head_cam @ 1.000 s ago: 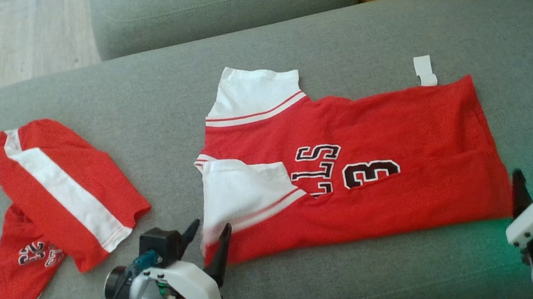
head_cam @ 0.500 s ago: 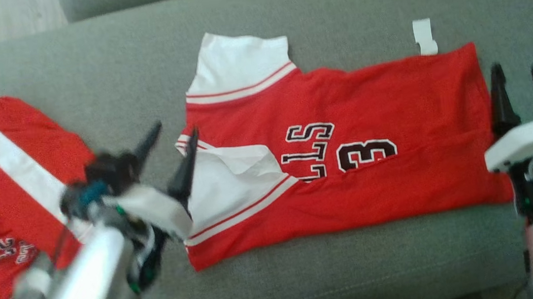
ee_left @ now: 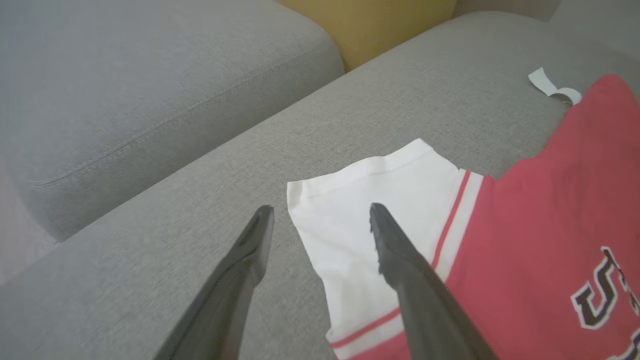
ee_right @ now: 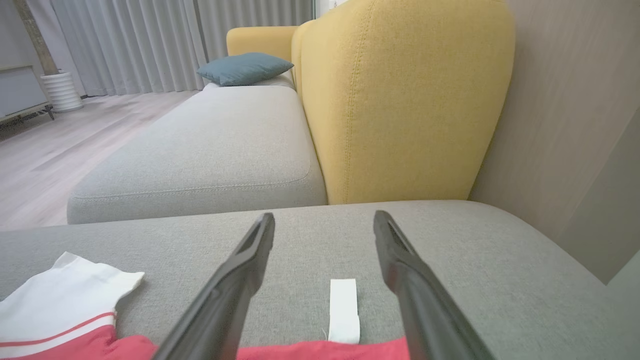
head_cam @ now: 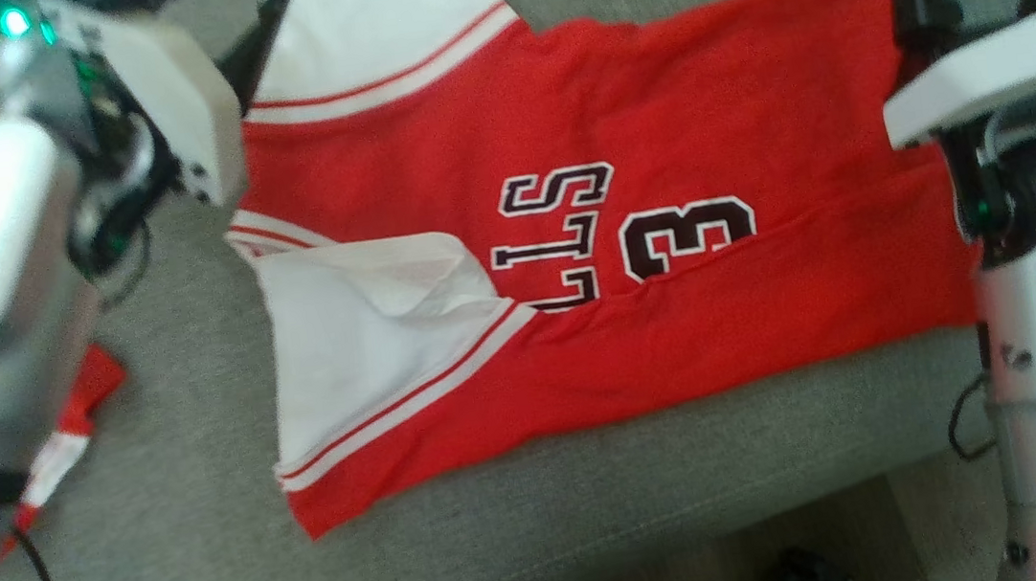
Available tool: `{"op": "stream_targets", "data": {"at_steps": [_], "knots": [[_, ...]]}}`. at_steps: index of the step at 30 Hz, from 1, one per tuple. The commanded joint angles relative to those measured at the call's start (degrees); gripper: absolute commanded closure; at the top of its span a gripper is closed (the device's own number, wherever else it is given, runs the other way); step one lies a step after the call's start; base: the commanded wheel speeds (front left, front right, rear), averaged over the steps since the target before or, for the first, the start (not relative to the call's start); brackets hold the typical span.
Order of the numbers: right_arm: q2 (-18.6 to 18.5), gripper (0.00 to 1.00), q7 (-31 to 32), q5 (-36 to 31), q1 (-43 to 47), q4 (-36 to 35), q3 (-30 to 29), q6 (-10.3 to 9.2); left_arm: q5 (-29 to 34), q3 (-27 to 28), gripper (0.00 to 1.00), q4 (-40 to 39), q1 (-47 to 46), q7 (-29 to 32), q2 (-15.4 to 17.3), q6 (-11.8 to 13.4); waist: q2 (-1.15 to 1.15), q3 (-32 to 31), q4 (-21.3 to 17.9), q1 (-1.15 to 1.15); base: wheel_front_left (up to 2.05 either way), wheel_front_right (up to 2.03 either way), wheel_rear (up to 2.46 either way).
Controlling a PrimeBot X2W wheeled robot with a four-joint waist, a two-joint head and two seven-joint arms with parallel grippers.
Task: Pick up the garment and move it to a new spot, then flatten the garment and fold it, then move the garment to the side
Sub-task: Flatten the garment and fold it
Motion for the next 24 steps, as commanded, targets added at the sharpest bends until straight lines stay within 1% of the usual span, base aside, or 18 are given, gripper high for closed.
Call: {"op": "stream_targets", "data": {"at_steps": [1, 5, 9, 13, 17, 18, 24], "knots": [[-0.29, 0.00, 0.19, 0.06, -1.78, -2.46, 1.29, -0.04, -1.39, 1.14, 0.00, -1.01, -4.38, 0.77, 3.11, -0.15, 0.00, 4.10, -3.40, -0.01, 0.00, 0.00, 0.00], [-0.29, 0.00, 0.06, 0.52, -4.45, -2.76, 2.70, -0.04, -7.39, -4.37, 0.00, 1.68, -11.84, 3.61, 6.02, -0.16, 0.00, 6.43, -4.85, -0.01, 0.00, 0.00, 0.00], [-0.29, 0.00, -0.26, 1.14, -5.70, -2.80, 3.81, -0.04, -10.05, -9.14, 0.00, 5.57, -16.72, 3.90, 7.48, -0.16, 0.00, 7.71, -5.87, -0.01, 0.00, 0.00, 0.00], [-0.29, 0.00, -0.90, 2.31, -6.35, -2.31, 4.36, -0.04, -14.04, -12.33, 0.00, 8.44, -19.50, 3.38, 7.31, -0.17, 0.00, 8.53, -6.57, -0.01, 0.00, 0.00, 0.00], [-0.29, 0.00, -1.63, 3.09, -6.24, -1.60, 4.85, -0.04, -16.27, -15.92, 0.00, 10.10, -21.53, 2.58, 7.47, -0.17, 0.00, 9.00, -7.05, -0.01, 0.00, 0.00, 0.00], [-0.29, 0.00, -1.90, 3.18, -6.14, -1.15, 4.93, -0.04, -17.20, -17.73, 0.00, 10.91, -22.15, 2.49, 7.77, -0.17, 0.00, 9.05, -7.24, -0.01, 0.00, 0.00, 0.00], [-0.29, 0.00, -2.23, 3.45, -6.48, -0.76, 4.57, -0.04, -20.44, -22.33, 0.00, 12.78, -23.98, 3.07, 8.36, -0.17, 0.00, 9.62, -7.78, -0.01, 0.00, 0.00, 0.00]]}}
